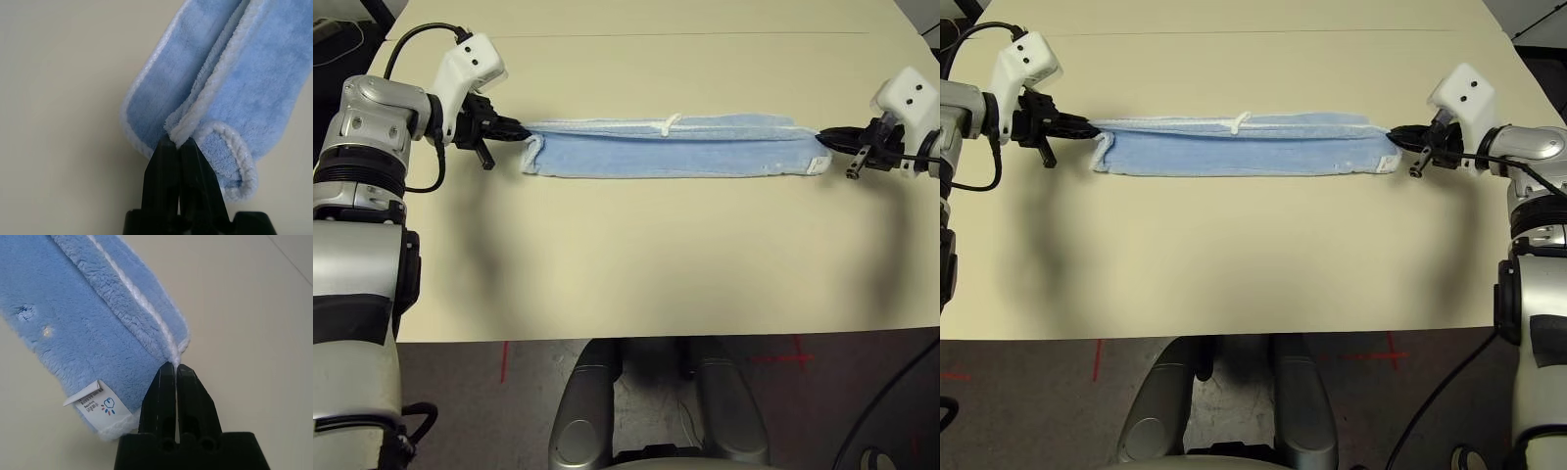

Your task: Fold the towel and set it aside.

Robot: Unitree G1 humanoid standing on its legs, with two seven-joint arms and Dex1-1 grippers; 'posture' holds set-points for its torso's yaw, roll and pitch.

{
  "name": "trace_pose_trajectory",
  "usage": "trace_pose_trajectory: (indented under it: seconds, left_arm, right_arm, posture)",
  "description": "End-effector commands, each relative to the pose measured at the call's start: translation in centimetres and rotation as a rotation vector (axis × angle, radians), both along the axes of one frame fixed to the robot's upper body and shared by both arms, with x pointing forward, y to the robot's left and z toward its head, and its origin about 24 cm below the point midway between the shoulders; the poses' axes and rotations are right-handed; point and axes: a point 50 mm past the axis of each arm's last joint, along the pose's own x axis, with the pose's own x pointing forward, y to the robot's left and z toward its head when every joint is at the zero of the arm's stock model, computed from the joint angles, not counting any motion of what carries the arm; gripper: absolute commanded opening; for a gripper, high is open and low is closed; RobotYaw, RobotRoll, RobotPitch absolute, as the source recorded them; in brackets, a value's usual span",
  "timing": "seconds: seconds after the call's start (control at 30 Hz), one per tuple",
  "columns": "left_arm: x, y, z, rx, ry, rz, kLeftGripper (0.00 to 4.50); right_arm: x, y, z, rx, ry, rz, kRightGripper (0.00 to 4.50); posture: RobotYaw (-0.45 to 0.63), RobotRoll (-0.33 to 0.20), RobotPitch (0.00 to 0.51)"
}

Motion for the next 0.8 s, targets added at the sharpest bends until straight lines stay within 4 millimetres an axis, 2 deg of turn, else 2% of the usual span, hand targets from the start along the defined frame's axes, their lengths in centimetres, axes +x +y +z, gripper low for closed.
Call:
trace_pose_trajectory:
  seconds: [0.03,0.27,0.5,0.8]
  left_arm:
    - [-0.1,1.4,-0.5,0.041,0.000,0.089,0.05]
    - [0.6,0.6,-0.5,0.053,-0.047,0.116,0.05]
    - [1.3,-0.2,-0.2,0.070,-0.127,0.138,0.05]
    - [1.3,-0.6,-0.4,0.098,-0.076,0.123,0.05]
  right_arm:
    - [0.0,-0.7,-0.5,-0.014,0.032,-0.063,0.00]
    - [1.1,0.7,0.0,-0.074,0.007,-0.095,0.00]
    - [1.3,1.0,0.2,-0.079,0.002,-0.098,0.00]
    - [1.6,1.4,0.1,-0.089,-0.002,-0.116,0.00]
  posture:
    - [0.04,0.000,0.342]
    - [0.04,0.000,0.344]
    - [0.05,0.000,0.347]
    - [0.04,0.000,0.348]
